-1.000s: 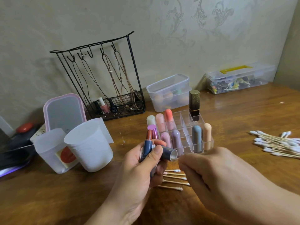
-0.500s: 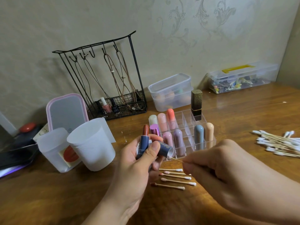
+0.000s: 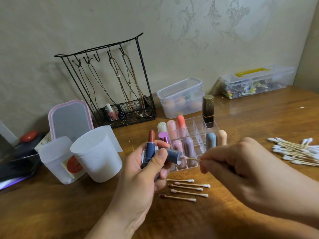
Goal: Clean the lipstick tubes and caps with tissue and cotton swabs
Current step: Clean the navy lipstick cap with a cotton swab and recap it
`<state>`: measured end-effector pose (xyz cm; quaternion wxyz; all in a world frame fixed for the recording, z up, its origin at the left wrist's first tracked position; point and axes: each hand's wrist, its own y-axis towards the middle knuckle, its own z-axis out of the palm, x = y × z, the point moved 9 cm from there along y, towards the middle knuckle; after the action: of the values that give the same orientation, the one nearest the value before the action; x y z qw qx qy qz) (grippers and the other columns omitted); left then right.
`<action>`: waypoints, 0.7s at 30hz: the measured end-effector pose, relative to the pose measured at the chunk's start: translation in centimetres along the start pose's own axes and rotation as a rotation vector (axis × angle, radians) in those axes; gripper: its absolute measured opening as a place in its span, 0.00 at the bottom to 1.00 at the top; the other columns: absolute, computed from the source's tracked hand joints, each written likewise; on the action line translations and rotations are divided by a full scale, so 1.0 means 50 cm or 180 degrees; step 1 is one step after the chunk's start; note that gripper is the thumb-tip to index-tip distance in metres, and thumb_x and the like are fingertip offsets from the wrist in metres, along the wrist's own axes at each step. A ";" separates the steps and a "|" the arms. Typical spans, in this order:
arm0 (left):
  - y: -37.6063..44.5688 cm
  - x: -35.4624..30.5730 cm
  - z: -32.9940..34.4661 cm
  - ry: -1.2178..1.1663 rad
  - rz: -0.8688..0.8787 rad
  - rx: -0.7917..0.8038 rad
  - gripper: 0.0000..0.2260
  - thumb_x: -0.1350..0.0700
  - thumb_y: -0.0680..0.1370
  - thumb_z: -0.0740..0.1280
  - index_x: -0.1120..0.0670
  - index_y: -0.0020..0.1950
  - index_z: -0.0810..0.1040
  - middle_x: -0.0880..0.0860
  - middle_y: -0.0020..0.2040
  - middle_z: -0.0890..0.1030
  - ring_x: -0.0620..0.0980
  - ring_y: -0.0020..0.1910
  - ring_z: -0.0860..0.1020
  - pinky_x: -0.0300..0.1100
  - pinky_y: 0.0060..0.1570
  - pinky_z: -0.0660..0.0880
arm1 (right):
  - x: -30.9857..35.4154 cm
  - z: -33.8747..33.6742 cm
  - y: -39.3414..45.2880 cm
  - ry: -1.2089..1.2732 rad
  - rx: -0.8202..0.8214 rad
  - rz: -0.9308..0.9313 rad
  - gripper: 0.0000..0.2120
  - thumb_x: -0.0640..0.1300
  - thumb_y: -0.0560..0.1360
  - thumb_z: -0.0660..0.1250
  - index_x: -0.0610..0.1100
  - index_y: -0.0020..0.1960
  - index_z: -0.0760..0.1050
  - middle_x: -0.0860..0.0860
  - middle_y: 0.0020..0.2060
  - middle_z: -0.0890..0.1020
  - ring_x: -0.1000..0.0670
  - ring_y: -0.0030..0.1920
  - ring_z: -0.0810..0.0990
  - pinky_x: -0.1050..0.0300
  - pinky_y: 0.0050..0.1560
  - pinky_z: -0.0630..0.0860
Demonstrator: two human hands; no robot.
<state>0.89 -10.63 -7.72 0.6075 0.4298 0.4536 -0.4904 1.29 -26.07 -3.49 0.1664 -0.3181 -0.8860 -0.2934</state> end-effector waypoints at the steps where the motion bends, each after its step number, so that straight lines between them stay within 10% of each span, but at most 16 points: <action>1: 0.001 0.000 -0.002 0.0004 0.0003 -0.0009 0.05 0.54 0.69 0.68 0.51 0.41 0.83 0.54 0.36 0.78 0.45 0.28 0.70 0.32 0.21 0.64 | -0.001 -0.001 0.000 -0.0065 -0.0028 0.0018 0.13 0.48 0.77 0.62 0.46 0.35 0.77 0.51 0.24 0.71 0.53 0.24 0.67 0.72 0.27 0.62; 9: 0.000 0.000 -0.003 0.0009 -0.0063 0.0001 0.06 0.54 0.68 0.68 0.50 0.41 0.84 0.55 0.37 0.80 0.45 0.28 0.71 0.32 0.21 0.65 | 0.003 -0.001 -0.002 0.0090 -0.0109 0.0007 0.14 0.48 0.77 0.62 0.46 0.35 0.76 0.54 0.25 0.72 0.54 0.24 0.68 0.71 0.26 0.62; 14: -0.001 0.020 0.006 -0.0320 -0.0379 0.0042 0.08 0.54 0.69 0.66 0.53 0.40 0.85 0.55 0.29 0.75 0.44 0.23 0.70 0.33 0.19 0.62 | 0.025 0.021 -0.009 0.0053 0.0124 -0.0245 0.17 0.47 0.79 0.62 0.43 0.33 0.72 0.48 0.24 0.68 0.46 0.27 0.63 0.79 0.44 0.63; 21: 0.003 0.039 0.018 -0.1362 -0.0797 0.0256 0.09 0.56 0.70 0.67 0.58 0.44 0.84 0.56 0.36 0.74 0.44 0.25 0.63 0.35 0.25 0.54 | 0.041 -0.017 -0.017 0.0277 -0.0371 -0.0304 0.15 0.51 0.77 0.60 0.45 0.38 0.78 0.52 0.27 0.71 0.55 0.23 0.67 0.72 0.24 0.59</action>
<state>1.37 -11.87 -9.43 0.6066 0.2805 0.3444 -0.6593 -0.69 -26.18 -2.18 0.1718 -0.2715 -0.8736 -0.3655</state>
